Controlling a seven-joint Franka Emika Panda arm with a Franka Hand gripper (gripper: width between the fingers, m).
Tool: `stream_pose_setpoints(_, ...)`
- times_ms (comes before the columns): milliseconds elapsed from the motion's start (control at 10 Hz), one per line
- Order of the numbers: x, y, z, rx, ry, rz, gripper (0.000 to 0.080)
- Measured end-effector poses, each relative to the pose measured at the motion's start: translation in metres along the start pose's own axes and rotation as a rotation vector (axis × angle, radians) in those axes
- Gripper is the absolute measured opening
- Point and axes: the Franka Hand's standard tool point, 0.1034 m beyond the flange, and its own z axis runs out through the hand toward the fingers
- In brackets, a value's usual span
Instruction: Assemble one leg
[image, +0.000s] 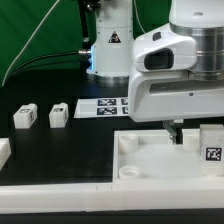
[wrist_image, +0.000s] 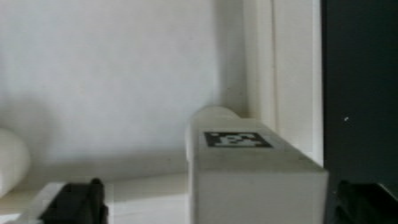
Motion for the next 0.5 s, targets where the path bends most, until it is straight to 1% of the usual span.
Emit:
stream_pose_setpoints(100, -0.0004, -0.0016, 0.0001, 0.001, 0.000, 0.001, 0.0649)
stream_pose_setpoints(200, -0.0007, -0.0032, 0.0001, 0.001, 0.000, 0.000, 0.0550)
stream_pose_setpoints(300, -0.0009, -0.0033, 0.0010, 0.001, -0.001, -0.002, 0.0550)
stream_pose_setpoints(500, -0.0009, -0.0026, 0.0022, 0.000, -0.002, -0.002, 0.0286)
